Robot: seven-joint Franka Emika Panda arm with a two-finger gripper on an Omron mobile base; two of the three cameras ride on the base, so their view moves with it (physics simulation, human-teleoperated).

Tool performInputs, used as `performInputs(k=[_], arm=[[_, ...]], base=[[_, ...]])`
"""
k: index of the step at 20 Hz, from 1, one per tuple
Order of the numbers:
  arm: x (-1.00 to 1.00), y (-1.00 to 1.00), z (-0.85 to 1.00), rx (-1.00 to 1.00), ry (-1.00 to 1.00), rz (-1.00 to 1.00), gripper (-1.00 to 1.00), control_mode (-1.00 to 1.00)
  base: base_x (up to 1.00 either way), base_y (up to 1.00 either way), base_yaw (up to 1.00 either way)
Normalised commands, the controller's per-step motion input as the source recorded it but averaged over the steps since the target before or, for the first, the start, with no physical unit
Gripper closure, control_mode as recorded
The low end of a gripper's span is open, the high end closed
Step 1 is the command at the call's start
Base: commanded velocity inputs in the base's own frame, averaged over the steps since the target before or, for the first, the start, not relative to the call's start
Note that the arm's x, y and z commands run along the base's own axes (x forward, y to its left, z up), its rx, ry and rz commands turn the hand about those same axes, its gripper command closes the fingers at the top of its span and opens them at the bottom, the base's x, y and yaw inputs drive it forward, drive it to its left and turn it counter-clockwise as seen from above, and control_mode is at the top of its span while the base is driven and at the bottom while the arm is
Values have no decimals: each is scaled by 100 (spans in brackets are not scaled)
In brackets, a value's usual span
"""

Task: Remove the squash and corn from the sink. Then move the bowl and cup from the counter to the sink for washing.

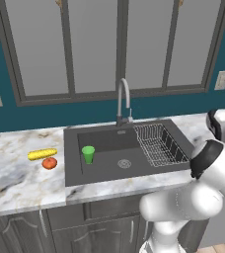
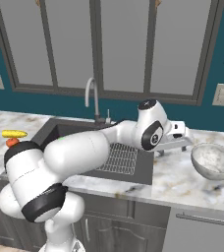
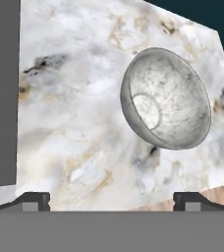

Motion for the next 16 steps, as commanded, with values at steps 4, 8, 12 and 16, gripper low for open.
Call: performInputs(k=[4,8,12,16], arm=[[10,-17,-4,-3,0,0,-100,-100],[12,-12,-9,-1,0,0,-100,-100],[8,-10,-11,0,0,0,-100,-100],[5,-11,-9,0,0,0,-100,-100]], base=[[0,0,0],[0,0,0],[0,0,0],[0,0,0]])
